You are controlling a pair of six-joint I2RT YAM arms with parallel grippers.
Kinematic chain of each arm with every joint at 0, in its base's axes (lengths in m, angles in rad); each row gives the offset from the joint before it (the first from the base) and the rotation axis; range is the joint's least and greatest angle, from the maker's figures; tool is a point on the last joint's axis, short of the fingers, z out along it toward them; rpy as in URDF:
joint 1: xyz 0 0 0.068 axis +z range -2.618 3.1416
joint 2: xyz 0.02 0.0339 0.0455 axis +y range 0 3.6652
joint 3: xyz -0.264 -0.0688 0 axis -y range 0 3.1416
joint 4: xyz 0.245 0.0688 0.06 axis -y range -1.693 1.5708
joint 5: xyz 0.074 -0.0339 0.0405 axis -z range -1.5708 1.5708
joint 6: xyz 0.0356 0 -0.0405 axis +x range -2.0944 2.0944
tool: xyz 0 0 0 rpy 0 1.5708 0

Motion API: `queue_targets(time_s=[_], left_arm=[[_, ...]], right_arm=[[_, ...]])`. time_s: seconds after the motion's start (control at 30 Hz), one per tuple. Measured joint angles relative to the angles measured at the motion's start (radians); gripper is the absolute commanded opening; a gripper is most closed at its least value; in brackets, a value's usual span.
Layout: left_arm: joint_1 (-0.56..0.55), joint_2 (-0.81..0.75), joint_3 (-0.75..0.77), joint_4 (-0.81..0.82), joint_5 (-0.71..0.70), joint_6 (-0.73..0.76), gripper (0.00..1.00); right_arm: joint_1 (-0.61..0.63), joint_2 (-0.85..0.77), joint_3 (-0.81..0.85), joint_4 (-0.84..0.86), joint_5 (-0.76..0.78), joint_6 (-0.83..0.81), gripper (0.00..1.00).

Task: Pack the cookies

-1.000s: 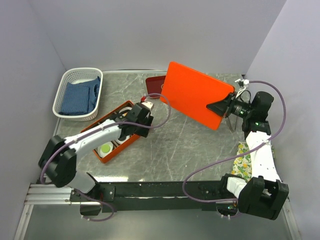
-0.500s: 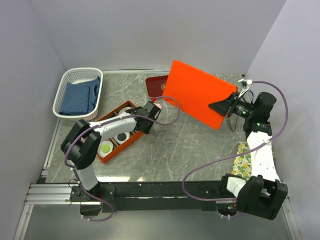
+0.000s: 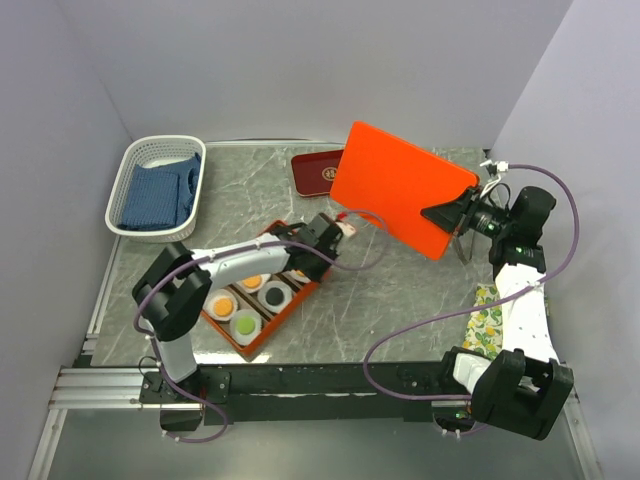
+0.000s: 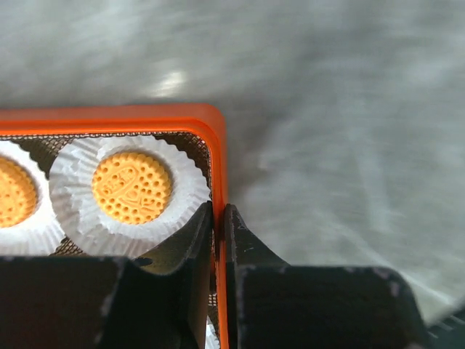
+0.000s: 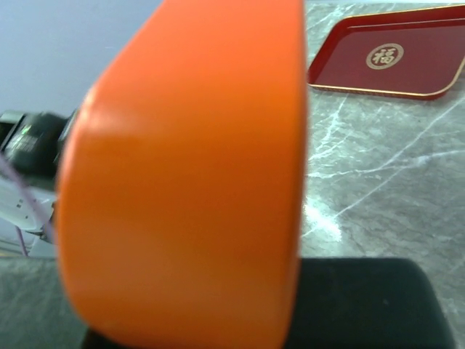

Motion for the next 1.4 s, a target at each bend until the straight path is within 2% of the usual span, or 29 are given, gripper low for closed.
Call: queue_targets(time_s=[0.13, 0.27, 0.37, 0.4, 0.5, 0.6, 0.8, 0.93, 1.07, 1.13, 1.2, 1.4], left_arm=[[-0.079, 0.047, 0.063, 0.018, 0.077, 0.017, 0.11], [-0.106, 0.095, 0.121, 0.045, 0.117, 0.044, 0.13], [-0.109, 0.104, 0.135, 0.058, 0.129, 0.069, 0.30], [-0.109, 0.104, 0.136, 0.061, 0.132, 0.077, 0.41], [-0.109, 0.100, 0.136, 0.087, 0.137, 0.089, 0.56], [-0.111, 0.043, 0.104, 0.125, 0.134, 0.077, 0.64], [-0.111, -0.239, -0.029, 0.157, 0.107, -0.009, 0.70], [-0.090, -0.501, -0.166, 0.182, 0.050, -0.140, 0.77], [0.041, -0.735, -0.307, 0.142, -0.018, -0.367, 0.73], [0.124, -0.811, -0.376, 0.100, -0.051, -0.498, 0.66], [0.174, -0.867, -0.436, 0.027, -0.104, -0.642, 0.62], [0.180, -0.903, -0.497, -0.222, -0.209, -0.993, 0.55]], right_arm=[[-0.015, 0.000, 0.000, -0.015, 0.008, -0.018, 0.00], [-0.035, 0.000, 0.000, -0.034, 0.020, -0.034, 0.00], [-0.051, 0.000, 0.000, -0.047, 0.026, -0.044, 0.00], [-0.056, 0.000, 0.000, -0.051, 0.028, -0.047, 0.00], [-0.067, 0.000, 0.000, -0.057, 0.035, -0.051, 0.00], [-0.072, 0.000, 0.000, -0.063, 0.043, -0.059, 0.00], [-0.072, 0.002, 0.000, -0.067, 0.045, -0.074, 0.00], [-0.070, 0.011, 0.003, -0.084, 0.044, -0.089, 0.00], [-0.040, 0.027, 0.006, -0.120, 0.056, -0.119, 0.00], [-0.014, 0.030, 0.006, -0.133, 0.063, -0.127, 0.00], [0.013, 0.031, 0.007, -0.145, 0.067, -0.139, 0.00], [0.043, 0.034, 0.008, -0.164, 0.069, -0.154, 0.00]])
